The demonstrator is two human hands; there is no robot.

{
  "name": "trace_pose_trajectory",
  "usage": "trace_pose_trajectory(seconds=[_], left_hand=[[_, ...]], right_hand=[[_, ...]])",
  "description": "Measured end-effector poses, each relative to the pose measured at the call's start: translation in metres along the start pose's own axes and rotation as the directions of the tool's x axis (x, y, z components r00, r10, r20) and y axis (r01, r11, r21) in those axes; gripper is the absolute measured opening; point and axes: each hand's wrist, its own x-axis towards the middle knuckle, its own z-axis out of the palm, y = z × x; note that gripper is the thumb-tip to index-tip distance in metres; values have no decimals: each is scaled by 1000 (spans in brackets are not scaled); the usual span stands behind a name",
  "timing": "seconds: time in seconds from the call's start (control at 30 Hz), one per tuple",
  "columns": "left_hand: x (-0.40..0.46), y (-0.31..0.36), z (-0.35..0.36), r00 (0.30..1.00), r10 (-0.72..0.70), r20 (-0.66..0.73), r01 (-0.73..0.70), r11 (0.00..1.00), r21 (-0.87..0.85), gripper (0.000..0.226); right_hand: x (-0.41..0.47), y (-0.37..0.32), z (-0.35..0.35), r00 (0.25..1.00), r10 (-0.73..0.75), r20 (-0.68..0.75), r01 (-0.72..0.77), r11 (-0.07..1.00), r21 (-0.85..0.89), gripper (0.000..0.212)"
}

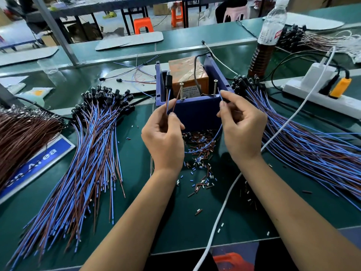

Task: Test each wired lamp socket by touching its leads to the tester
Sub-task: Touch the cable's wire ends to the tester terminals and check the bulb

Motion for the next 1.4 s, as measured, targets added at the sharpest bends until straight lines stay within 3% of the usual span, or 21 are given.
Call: trace_pose_trajectory(seconds=[0.47, 1.4], left_hand=[[-3, 1, 1, 999, -24, 37, 26, 999, -44, 42], [-3, 2, 1, 990, -111, 91, 127, 972, -196, 42]], right_hand=[[-2, 0, 0, 999, -19, 39, 19, 1000, -16, 28], [-3, 4, 1, 998, 19, 59, -21, 999, 29, 29]])
